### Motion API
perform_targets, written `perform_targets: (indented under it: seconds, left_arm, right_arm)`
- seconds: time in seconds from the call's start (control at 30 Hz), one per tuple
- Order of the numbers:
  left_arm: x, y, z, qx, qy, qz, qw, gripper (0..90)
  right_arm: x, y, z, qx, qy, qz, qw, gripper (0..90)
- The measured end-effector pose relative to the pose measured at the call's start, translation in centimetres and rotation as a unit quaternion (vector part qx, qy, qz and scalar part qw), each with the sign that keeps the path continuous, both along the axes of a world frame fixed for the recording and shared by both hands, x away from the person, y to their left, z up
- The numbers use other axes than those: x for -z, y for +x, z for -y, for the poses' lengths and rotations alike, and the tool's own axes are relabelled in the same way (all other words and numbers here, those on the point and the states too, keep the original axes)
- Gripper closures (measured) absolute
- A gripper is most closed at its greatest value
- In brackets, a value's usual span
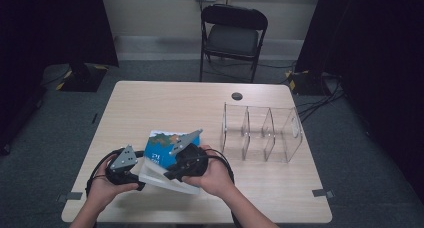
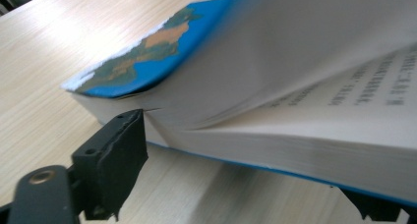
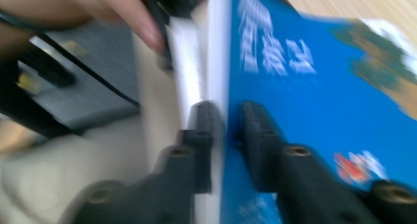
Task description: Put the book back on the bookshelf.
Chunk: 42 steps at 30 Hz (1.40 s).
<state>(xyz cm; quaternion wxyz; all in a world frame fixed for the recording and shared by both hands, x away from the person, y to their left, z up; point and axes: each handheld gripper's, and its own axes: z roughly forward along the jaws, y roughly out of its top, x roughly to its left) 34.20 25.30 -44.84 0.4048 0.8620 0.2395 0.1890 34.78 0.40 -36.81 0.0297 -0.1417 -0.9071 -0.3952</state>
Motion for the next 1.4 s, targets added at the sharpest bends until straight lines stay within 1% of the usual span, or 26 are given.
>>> perform_targets:
  seconds: [0.03,0.07,0.1,0.13,0.17,0.23,0.27,0.3,0.33,0.4,0.43,0.47,0.53,0.57,0.6,0.63,0.67,0.7,0.77,0.8,0.83,0.87,0.93,1.07,1.13,1.4]
  left_arm:
    - [0.2,-0.1,0.1,0.003,0.025,0.010,0.9996,13.8]
    - [0.6,-0.3,0.3,0.002,0.039,0.012,0.9992,15.8]
    - [1.1,-0.3,0.4,0.000,0.053,0.003,0.9986,15.9]
    - [1.7,-0.3,0.3,-0.003,0.070,-0.008,0.9975,16.0]
    - [2.3,-0.4,0.2,-0.007,0.065,-0.008,0.9978,16.5]
    - [3.0,-0.5,-0.4,-0.012,0.001,-0.027,0.9996,21.9]
    - [2.9,-0.5,-0.5,-0.012,-0.006,-0.027,0.9996,26.1]
    - [2.8,-0.6,-0.4,-0.007,-0.002,-0.027,0.9996,26.4]
    - [2.6,-0.6,-0.2,0.000,0.015,-0.018,0.9997,25.7]
    - [2.7,-0.7,0.1,0.008,0.039,-0.013,0.9991,25.3]
    - [2.8,-0.7,0.1,0.013,0.045,-0.011,0.9989,25.3]
    - [3.1,-0.6,0.0,0.010,0.037,-0.014,0.9992,25.0]
    - [3.3,-0.6,-0.2,0.007,0.031,-0.017,0.9994,22.2]
    - [3.4,-0.6,-0.1,0.006,0.029,-0.017,0.9994,21.8]
    - [3.4,-0.6,-0.1,0.007,0.039,-0.015,0.9991,21.8]
    - [3.4,-0.6,-0.1,0.010,0.038,-0.008,0.9992,21.7]
    - [3.4,-0.7,0.0,0.012,0.036,-0.005,0.9993,21.8]
    - [3.4,-0.7,0.1,0.011,0.036,-0.004,0.9993,21.8]
    - [3.4,-0.7,0.2,0.016,0.046,0.002,0.9988,21.8]
    - [3.5,-0.7,0.3,0.018,0.048,0.002,0.9987,21.8]
    - [3.5,-0.6,0.4,0.020,0.055,0.005,0.9983,21.5]
    - [3.6,-0.6,0.6,0.022,0.055,0.002,0.9982,21.3]
    - [3.8,-0.5,1.0,0.026,0.048,0.001,0.9985,21.3]
    - [3.8,-0.2,2.2,0.049,0.050,0.020,0.9973,20.8]
    - [3.7,-0.2,2.5,0.048,0.052,0.023,0.9972,16.5]
    - [3.2,-0.3,2.6,0.048,0.047,0.036,0.9971,16.5]
  right_arm:
    - [-0.3,0.1,0.4,-0.004,0.054,-0.024,0.9982,90.0]
    - [-0.9,0.1,0.7,0.010,0.084,-0.029,0.9960,90.0]
    - [-1.7,-0.1,0.8,0.018,0.072,0.003,0.9972,90.0]
    - [-2.2,-0.4,0.8,0.010,0.064,0.023,0.9976,90.0]
    - [-2.5,-0.5,0.9,0.008,0.072,0.030,0.9969,87.5]
    - [-2.2,-0.5,1.3,0.033,0.072,0.045,0.9958,72.8]
    - [-1.4,-0.2,1.7,0.050,0.067,0.044,0.9956,64.6]
    - [-0.4,0.0,2.0,0.073,0.053,0.044,0.9950,56.2]
    - [0.8,0.3,2.4,0.093,0.040,0.041,0.9941,54.8]
    - [2.9,0.5,3.2,0.106,0.024,0.038,0.9933,53.7]
    - [4.0,0.5,3.7,0.117,0.023,0.044,0.9920,50.7]
    - [5.0,0.5,4.3,0.126,0.028,0.046,0.9906,46.8]
    - [6.8,0.5,5.8,0.150,0.032,0.032,0.9877,46.8]
    - [7.6,0.5,6.5,0.169,0.032,0.028,0.9848,45.1]
    - [8.7,0.6,7.5,0.184,0.044,0.001,0.9819,43.0]
    - [9.3,0.8,8.0,0.190,0.053,-0.020,0.9802,42.2]
    - [10.0,0.9,8.5,0.202,0.050,-0.039,0.9773,43.5]
    - [10.3,0.9,9.0,0.210,0.067,-0.035,0.9747,42.5]
    - [10.7,1.2,9.4,0.223,0.067,-0.063,0.9706,36.0]
    - [11.0,1.2,9.4,0.218,0.063,-0.068,0.9715,32.8]
    - [11.3,1.2,9.3,0.216,0.048,-0.062,0.9734,31.4]
    - [11.6,1.1,9.2,0.213,0.050,-0.062,0.9739,28.8]
    - [11.7,1.2,9.4,0.211,0.053,-0.069,0.9737,29.9]
    - [11.7,1.3,9.5,0.207,0.056,-0.076,0.9738,30.0]
    - [11.7,1.2,9.4,0.210,0.055,-0.075,0.9733,29.7]
    - [11.6,1.5,9.5,0.203,0.048,-0.082,0.9746,29.2]
